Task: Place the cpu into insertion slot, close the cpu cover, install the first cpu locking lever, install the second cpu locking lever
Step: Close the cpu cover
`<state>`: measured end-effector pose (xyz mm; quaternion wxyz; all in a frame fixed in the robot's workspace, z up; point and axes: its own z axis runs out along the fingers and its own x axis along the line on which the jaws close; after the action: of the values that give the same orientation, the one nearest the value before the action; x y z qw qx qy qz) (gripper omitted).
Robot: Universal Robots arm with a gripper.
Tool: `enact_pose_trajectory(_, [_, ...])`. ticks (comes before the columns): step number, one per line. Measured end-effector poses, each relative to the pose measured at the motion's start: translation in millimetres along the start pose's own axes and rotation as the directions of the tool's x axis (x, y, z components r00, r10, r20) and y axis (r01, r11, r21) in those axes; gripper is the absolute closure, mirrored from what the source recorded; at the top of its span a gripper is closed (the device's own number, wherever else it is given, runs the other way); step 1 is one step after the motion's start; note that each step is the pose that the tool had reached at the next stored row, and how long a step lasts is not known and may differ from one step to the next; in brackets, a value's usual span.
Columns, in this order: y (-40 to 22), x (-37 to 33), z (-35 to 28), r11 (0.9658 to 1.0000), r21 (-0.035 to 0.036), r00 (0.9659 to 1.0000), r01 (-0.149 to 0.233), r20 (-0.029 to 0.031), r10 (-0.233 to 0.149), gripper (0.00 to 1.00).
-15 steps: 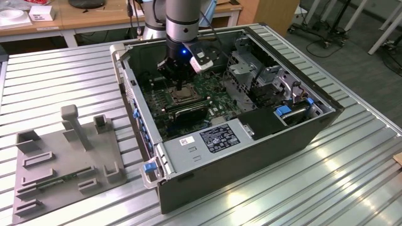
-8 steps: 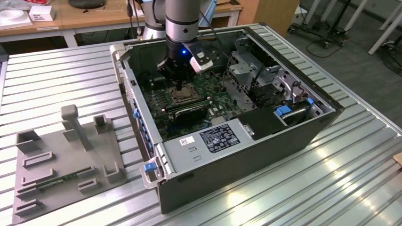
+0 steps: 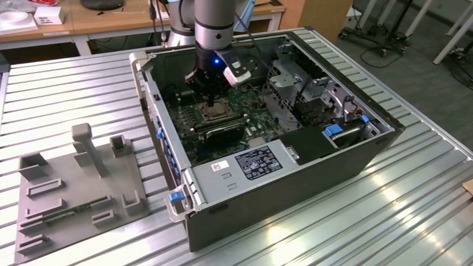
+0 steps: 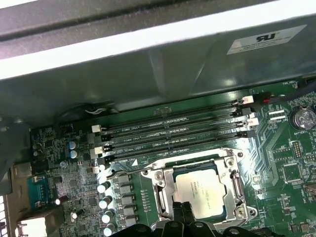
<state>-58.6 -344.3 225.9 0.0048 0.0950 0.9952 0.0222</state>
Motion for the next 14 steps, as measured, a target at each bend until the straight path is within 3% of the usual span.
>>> enact_pose_trajectory(8, [-0.4,1.8,1.9,0.9987,-0.0002,0.9987,0.051,-0.0009,-0.051,0.89])
enact_pose_trajectory(14, [-0.8,2.8,5.0,0.9969,-0.0005,0.9969,0.078,0.0046,-0.078,0.89])
